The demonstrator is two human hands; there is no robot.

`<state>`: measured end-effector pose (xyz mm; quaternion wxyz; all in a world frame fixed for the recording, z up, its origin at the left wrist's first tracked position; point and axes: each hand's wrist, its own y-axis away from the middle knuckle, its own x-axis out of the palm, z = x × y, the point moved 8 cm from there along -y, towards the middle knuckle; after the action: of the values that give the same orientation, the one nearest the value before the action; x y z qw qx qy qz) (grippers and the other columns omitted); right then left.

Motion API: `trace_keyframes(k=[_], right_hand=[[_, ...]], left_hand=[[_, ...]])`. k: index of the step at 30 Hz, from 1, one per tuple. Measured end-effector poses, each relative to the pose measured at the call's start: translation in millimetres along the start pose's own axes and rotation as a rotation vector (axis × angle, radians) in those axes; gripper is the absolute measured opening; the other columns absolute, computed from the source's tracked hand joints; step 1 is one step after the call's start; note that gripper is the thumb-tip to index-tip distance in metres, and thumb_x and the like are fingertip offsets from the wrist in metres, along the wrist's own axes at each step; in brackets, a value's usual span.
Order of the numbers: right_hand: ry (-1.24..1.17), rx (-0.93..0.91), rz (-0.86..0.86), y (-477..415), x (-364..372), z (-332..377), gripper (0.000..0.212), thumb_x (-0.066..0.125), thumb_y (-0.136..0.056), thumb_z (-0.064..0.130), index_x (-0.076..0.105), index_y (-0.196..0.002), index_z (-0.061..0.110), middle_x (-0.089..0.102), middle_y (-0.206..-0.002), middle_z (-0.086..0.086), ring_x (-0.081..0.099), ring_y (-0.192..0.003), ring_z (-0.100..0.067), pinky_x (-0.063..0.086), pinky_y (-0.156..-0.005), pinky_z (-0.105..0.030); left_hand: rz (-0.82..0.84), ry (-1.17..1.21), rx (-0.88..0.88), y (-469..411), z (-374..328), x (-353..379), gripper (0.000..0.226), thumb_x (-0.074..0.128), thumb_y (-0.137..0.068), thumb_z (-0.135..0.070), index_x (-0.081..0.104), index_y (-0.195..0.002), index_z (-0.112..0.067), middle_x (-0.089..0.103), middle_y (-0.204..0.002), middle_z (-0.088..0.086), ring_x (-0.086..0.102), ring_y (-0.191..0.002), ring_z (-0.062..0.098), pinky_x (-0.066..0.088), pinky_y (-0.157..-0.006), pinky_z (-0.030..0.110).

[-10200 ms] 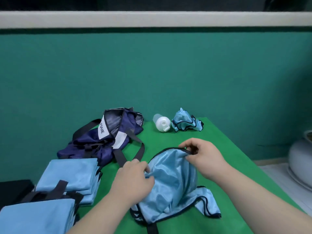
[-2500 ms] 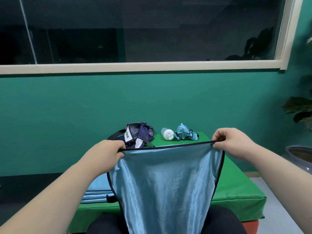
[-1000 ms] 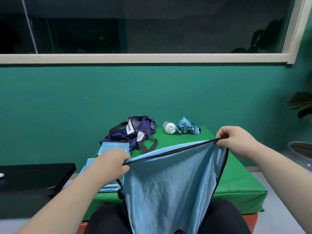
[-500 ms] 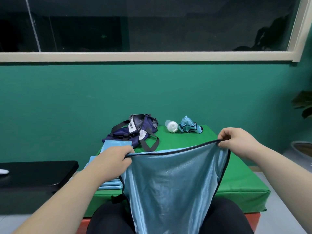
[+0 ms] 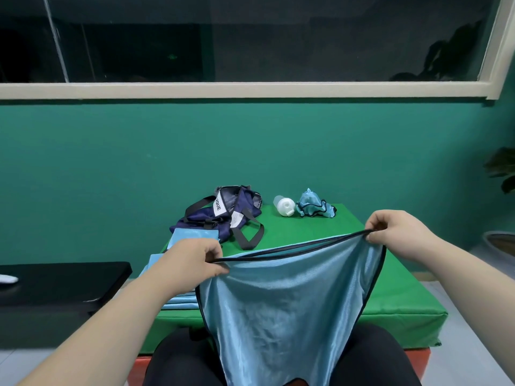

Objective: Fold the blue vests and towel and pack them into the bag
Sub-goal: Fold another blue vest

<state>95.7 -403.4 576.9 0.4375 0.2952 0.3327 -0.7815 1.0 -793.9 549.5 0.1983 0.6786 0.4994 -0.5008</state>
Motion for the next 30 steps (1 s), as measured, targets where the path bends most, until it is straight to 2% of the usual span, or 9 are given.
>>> trace_keyframes(k=[3, 7, 9, 11, 15, 19, 23, 27, 30], right_hand=[[-0.007, -0.003, 0.004, 1, 0, 1, 0.014, 0.075, -0.078, 0.008, 0.067, -0.074, 0.019, 0.067, -0.072, 0.000, 0.056, -0.067, -0.020, 0.042, -0.063, -0.031], [-0.008, -0.006, 0.001, 1, 0, 1, 0.015, 0.075, -0.078, 0.009, 0.067, -0.073, 0.020, 0.067, -0.071, 0.001, 0.056, -0.066, -0.020, 0.041, -0.063, -0.031], [-0.017, -0.007, 0.001, 1, 0, 1, 0.015, 0.075, -0.078, 0.009, 0.067, -0.073, 0.020, 0.067, -0.071, 0.001, 0.056, -0.066, -0.019, 0.041, -0.063, -0.031], [-0.017, -0.008, 0.005, 2, 1, 1, 0.015, 0.075, -0.078, 0.008, 0.067, -0.073, 0.020, 0.067, -0.071, 0.001, 0.056, -0.066, -0.018, 0.041, -0.063, -0.031], [-0.015, -0.019, 0.020, 3, 2, 1, 0.017, 0.076, -0.077, 0.007, 0.067, -0.072, 0.021, 0.066, -0.069, 0.004, 0.056, -0.066, -0.018, 0.042, -0.064, -0.031], [0.002, -0.035, 0.028, 3, 0, 4, 0.018, 0.077, -0.077, 0.007, 0.067, -0.072, 0.022, 0.067, -0.068, 0.003, 0.057, -0.065, -0.018, 0.044, -0.065, -0.032], [-0.009, -0.034, 0.034, 3, -5, 7, 0.018, 0.080, -0.073, 0.007, 0.069, -0.070, 0.020, 0.070, -0.069, -0.001, 0.057, -0.063, -0.019, 0.043, -0.062, -0.032], [-0.031, -0.034, 0.029, 2, -9, 10, 0.018, 0.081, -0.072, 0.006, 0.069, -0.069, 0.020, 0.071, -0.070, -0.002, 0.057, -0.064, -0.018, 0.043, -0.064, -0.031], [-0.042, -0.036, 0.023, 3, -11, 11, 0.018, 0.080, -0.072, 0.005, 0.069, -0.070, 0.019, 0.071, -0.069, -0.002, 0.057, -0.063, -0.018, 0.042, -0.064, -0.031]], left_hand=[[-0.006, 0.017, -0.007, 1, 1, -3, 0.016, 0.075, -0.084, -0.038, 0.065, -0.076, -0.028, 0.066, -0.071, -0.006, 0.049, -0.058, 0.006, 0.041, -0.057, 0.022], [0.011, -0.045, 0.018, 3, -2, -3, 0.019, 0.061, -0.093, -0.040, 0.069, -0.081, -0.028, 0.064, -0.070, -0.005, 0.047, -0.054, 0.005, 0.039, -0.057, 0.022], [0.013, -0.058, 0.051, 2, -4, -4, 0.019, 0.058, -0.096, -0.036, 0.070, -0.083, -0.029, 0.065, -0.080, -0.008, 0.054, -0.068, 0.003, 0.042, -0.064, 0.020], [0.021, -0.071, 0.084, 2, -5, -3, 0.019, 0.056, -0.098, -0.032, 0.071, -0.087, -0.028, 0.061, -0.089, -0.011, 0.052, -0.082, -0.005, 0.040, -0.067, 0.016], [0.021, -0.048, 0.030, 0, 2, -3, 0.017, 0.057, -0.099, -0.034, 0.071, -0.089, -0.031, 0.067, -0.083, -0.009, 0.059, -0.078, 0.007, 0.049, -0.075, 0.029], [0.001, -0.026, -0.028, -4, 8, -8, 0.011, 0.071, -0.089, -0.036, 0.068, -0.081, -0.029, 0.066, -0.077, -0.010, 0.057, -0.073, 0.011, 0.045, -0.068, 0.026], [-0.007, -0.088, -0.041, -6, 7, -17, 0.021, 0.078, -0.082, -0.041, 0.066, -0.078, -0.024, 0.065, -0.076, -0.004, 0.051, -0.064, 0.012, 0.039, -0.059, 0.025], [0.005, -0.105, -0.012, -6, 1, -22, 0.029, 0.080, -0.080, -0.043, 0.059, -0.072, -0.024, 0.057, -0.067, -0.007, 0.044, -0.057, 0.009, 0.032, -0.052, 0.023], [0.003, -0.092, 0.003, -5, -1, -24, 0.034, 0.082, -0.077, -0.044, 0.057, -0.073, -0.020, 0.056, -0.066, -0.008, 0.042, -0.057, 0.009, 0.032, -0.054, 0.024]])
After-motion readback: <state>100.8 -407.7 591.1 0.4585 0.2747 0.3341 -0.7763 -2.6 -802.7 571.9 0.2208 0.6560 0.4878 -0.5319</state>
